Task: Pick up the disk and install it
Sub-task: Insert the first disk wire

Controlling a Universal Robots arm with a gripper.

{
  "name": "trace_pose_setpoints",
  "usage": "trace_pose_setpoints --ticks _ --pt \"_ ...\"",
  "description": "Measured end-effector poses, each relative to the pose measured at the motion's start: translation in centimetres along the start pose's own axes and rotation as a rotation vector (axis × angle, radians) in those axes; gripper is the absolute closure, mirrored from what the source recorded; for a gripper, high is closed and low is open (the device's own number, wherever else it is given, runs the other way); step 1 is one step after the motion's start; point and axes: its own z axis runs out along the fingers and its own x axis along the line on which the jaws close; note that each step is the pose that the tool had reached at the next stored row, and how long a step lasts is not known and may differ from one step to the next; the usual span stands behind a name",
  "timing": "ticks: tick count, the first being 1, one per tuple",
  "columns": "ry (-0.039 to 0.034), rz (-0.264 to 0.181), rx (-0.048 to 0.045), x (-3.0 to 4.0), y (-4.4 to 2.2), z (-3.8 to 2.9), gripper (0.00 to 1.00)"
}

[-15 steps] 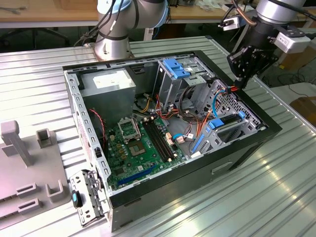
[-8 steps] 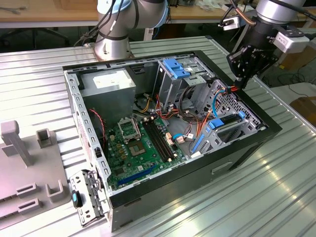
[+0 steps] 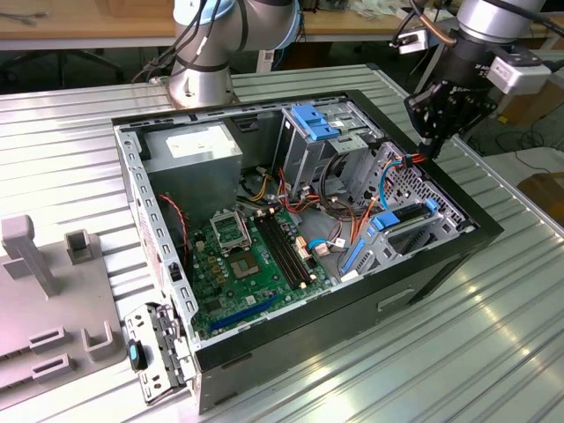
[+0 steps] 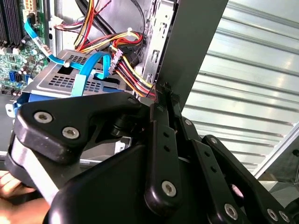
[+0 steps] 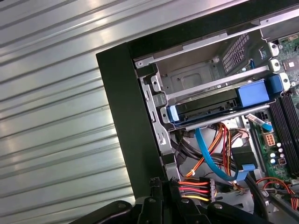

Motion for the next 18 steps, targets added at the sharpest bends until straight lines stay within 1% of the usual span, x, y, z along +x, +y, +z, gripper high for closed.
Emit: trace_pose_setpoints --ticks 2,7,18 --pt "-0.0006 0.019 -0.0022 0.0 0.0 0.0 0.83" --pt "-0.0015 0.047 -0.0056 0.0 0.0 0.0 0.83" --pt "-0.0026 0.087 -0.0103 0.0 0.0 0.0 0.83"
